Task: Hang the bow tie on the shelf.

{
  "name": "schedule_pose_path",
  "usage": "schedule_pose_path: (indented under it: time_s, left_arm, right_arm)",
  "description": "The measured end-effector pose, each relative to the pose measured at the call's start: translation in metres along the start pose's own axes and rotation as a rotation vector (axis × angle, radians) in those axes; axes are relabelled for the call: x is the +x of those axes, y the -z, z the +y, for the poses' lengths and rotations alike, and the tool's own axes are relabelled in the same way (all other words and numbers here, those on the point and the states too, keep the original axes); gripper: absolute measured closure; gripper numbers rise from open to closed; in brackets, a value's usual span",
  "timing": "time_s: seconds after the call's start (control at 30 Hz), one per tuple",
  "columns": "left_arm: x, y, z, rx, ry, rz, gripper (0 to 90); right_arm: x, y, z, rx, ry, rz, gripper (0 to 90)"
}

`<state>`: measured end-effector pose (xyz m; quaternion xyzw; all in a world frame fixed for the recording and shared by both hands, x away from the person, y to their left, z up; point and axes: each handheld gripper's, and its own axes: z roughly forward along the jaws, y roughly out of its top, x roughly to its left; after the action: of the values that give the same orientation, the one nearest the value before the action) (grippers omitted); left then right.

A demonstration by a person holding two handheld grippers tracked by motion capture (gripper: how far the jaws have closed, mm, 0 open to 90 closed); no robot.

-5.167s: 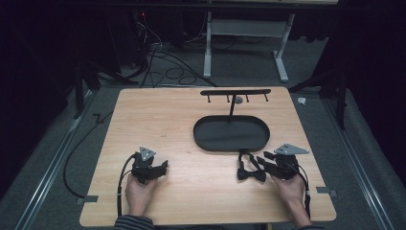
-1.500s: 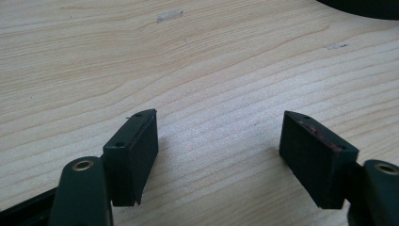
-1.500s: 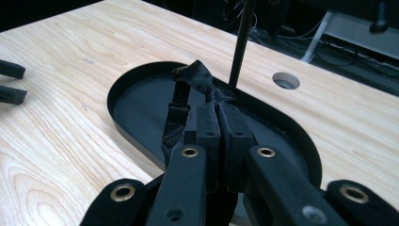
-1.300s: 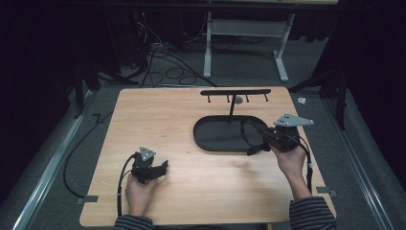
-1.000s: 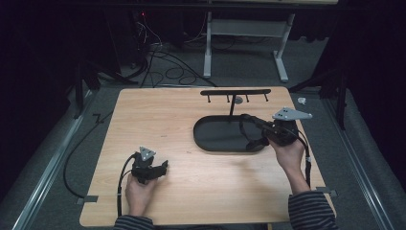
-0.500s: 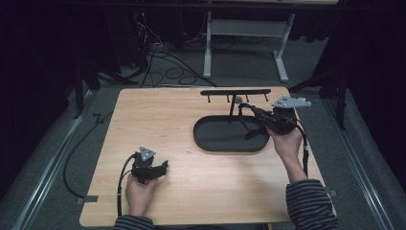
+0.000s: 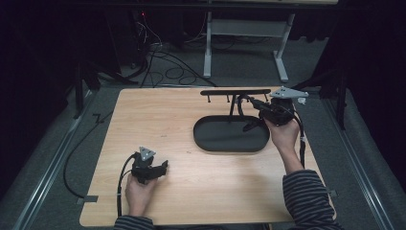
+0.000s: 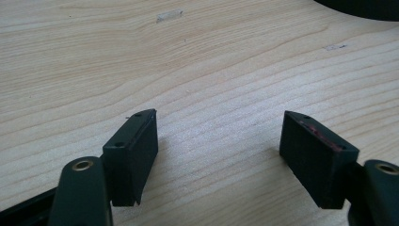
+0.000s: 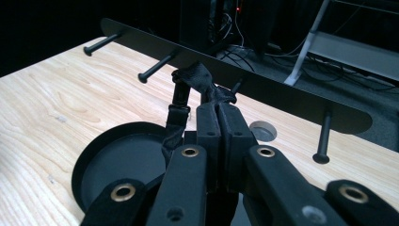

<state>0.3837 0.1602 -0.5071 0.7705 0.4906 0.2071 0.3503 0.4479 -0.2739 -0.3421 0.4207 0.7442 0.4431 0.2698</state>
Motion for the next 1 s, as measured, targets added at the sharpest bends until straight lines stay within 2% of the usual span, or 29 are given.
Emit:
schedule_pose_path:
  time_s: [0.47, 0.57, 1.0]
  left_arm:
    - [0.0, 0.0, 0.0, -0.001, 0.0, 0.002, 29.0]
    - [0.0, 0.0, 0.0, 0.0, 0.0, 0.0, 28.9]
    - [0.0, 0.0, 0.0, 0.0, 0.0, 0.0, 28.9]
  right_arm:
    - [-0.015, -0.016, -0.001, 0.025, -0.042, -0.033, 89.3]
    - [-0.017, -0.019, -0.003, 0.041, -0.06, -0.039, 89.0]
    - [-0.018, -0.027, -0.009, 0.067, -0.075, -0.05, 87.0]
